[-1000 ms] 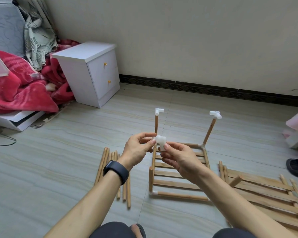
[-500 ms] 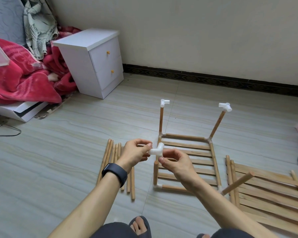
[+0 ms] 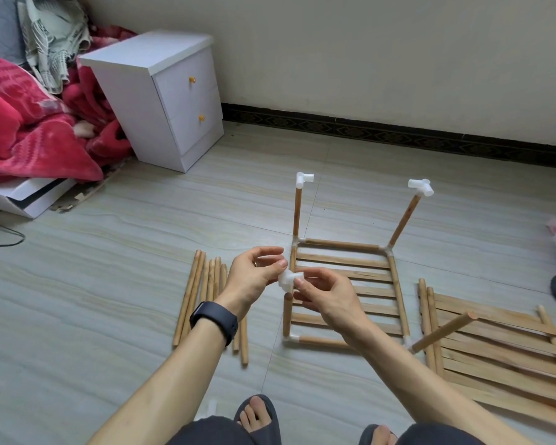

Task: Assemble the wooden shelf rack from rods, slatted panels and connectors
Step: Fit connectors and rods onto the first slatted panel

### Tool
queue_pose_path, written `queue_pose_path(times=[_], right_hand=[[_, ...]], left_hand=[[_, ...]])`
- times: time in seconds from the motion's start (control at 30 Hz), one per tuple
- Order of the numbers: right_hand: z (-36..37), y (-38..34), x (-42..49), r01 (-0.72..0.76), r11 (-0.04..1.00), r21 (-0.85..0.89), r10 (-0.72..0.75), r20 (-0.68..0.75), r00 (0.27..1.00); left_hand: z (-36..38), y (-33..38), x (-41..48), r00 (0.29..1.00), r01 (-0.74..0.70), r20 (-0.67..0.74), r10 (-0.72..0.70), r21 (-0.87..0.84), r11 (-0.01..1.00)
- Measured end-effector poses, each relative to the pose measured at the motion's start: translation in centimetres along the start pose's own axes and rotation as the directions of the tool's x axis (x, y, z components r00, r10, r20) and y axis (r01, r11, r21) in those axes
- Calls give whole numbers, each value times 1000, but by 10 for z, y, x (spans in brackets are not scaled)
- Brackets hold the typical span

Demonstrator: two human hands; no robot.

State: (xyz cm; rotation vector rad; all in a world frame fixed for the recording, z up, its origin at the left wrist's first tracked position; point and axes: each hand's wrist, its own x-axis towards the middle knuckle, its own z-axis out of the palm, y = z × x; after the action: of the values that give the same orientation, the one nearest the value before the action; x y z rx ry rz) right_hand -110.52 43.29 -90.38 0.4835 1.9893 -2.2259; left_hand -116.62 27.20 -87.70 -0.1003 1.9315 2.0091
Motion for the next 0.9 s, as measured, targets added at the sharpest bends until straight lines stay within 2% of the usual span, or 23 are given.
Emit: queue_pose_path(times=[0.23, 0.4, 0.63, 0.77, 0.9], right_hand=[[-9, 11, -6, 15, 1000, 10, -15, -7, 1000], [-12, 14, -4, 87, 996, 8, -86, -43, 995], [-10, 19, -4, 43, 999, 24, -43, 18, 999], [-10, 22, -4, 43, 994, -96, -43, 6, 999], [-12, 34, -8, 23, 980, -200, -22, 7, 1000]], left_hand=[[-3, -15, -5, 984, 153, 61, -165, 168, 974], [-2, -15, -9, 986, 100, 108, -123, 201, 975], [-1, -11, -12, 988, 105, 85, -131, 260, 960], [-3, -15, -15, 977, 147, 107, -183, 280, 949], [-3, -24, -19, 979, 111, 114, -171, 402, 909]])
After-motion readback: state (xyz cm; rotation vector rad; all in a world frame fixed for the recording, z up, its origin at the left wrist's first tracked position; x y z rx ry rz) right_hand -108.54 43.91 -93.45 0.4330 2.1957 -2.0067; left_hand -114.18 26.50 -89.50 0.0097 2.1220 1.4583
